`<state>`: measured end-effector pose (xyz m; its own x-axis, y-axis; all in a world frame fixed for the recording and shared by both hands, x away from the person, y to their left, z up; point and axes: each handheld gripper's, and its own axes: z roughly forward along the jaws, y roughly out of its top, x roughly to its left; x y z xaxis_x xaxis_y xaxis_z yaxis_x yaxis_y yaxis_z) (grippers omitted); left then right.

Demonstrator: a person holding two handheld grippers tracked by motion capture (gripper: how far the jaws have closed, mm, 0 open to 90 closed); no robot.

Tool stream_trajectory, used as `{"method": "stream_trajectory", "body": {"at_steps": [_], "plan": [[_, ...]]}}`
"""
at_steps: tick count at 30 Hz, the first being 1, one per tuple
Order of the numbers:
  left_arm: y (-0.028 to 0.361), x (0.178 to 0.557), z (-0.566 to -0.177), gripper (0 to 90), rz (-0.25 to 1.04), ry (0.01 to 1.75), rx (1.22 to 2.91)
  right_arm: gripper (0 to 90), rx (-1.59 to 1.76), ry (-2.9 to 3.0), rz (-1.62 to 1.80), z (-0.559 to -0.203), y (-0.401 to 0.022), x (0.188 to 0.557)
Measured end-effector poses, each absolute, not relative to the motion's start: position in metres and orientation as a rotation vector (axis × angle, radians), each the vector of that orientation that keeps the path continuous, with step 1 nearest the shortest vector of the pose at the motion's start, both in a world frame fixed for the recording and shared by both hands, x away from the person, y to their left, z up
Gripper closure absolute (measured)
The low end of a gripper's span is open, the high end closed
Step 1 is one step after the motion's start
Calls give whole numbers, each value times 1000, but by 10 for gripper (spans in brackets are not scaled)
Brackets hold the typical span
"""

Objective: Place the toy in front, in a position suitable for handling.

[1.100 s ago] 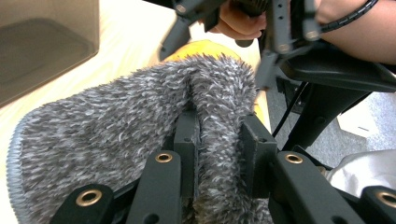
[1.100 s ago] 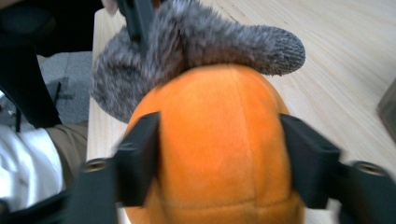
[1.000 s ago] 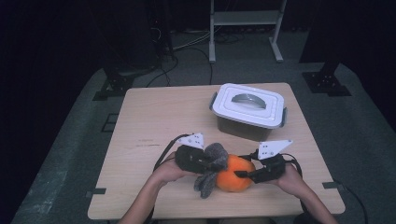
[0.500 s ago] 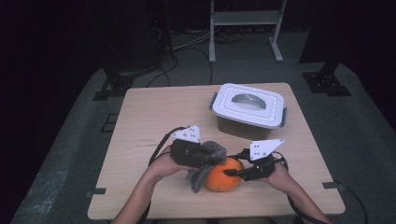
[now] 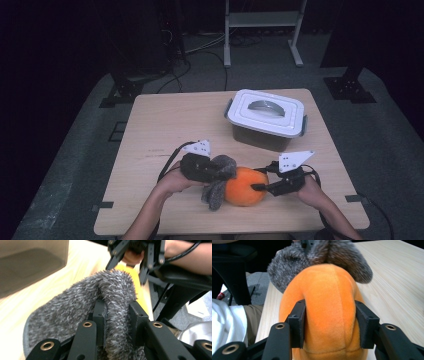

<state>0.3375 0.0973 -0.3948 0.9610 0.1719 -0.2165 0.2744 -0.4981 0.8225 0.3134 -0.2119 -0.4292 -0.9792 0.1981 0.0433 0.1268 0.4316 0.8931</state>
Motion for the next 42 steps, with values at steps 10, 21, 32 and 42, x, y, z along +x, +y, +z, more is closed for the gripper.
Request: {"method": "stream_trajectory", "body": {"at_steps": [10, 21, 32, 42], "plan": [[95, 338, -396, 707, -136, 312, 2109, 277, 403, 2617, 1597, -420, -218, 312], [88, 333, -395, 707, -140, 287, 2121, 256, 438, 2652, 1598, -420, -204, 314], [98, 337, -380, 707, -102, 290, 2104, 554, 352, 2588, 1668, -420, -202, 316], [108, 341, -375, 707, -67, 318, 2122, 527, 194, 2584, 1638, -421, -168, 334]]}}
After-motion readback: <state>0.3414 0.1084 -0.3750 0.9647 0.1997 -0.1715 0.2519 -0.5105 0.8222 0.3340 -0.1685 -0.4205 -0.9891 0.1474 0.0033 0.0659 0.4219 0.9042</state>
